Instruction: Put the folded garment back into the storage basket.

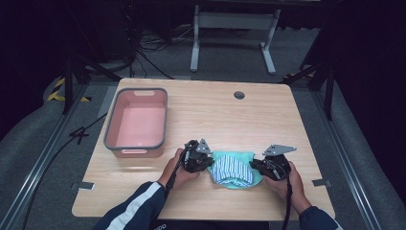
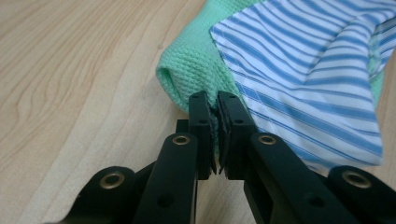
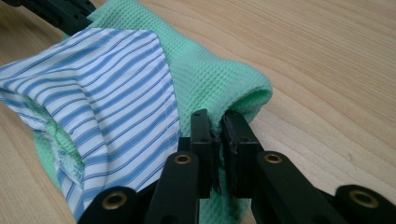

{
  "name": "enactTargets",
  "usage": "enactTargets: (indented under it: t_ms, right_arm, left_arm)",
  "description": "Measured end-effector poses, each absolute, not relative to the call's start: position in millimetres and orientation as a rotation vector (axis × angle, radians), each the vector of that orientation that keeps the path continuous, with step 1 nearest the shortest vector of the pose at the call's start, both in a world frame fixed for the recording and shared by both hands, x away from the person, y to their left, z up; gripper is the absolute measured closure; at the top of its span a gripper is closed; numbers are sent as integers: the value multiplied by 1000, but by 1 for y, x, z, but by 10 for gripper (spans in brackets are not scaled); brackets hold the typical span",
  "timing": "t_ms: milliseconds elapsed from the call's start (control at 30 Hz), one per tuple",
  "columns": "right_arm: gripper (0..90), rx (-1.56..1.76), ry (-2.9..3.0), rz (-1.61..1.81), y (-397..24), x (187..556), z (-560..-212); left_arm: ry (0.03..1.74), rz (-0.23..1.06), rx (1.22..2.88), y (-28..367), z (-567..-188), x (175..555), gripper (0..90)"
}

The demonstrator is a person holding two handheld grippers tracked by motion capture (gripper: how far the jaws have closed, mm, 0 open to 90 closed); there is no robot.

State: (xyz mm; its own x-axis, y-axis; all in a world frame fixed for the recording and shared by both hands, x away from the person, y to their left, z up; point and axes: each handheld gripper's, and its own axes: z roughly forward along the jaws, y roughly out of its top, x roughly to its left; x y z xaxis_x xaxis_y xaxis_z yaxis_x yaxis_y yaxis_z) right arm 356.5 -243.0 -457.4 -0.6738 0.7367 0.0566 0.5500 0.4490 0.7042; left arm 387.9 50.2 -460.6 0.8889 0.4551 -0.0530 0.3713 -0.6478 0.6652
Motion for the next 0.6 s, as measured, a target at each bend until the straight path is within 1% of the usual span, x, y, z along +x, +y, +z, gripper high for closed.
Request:
enactTargets:
  t_ms: [433, 600]
  right_arm:
    - [838, 1090, 2412, 1089, -241, 357, -438]
    - [838, 1077, 2407, 1103, -237, 359, -429]
  left_arm:
    - [556, 195, 2346, 52, -434, 394, 853]
    - [570, 189, 2338, 58, -426, 397, 854]
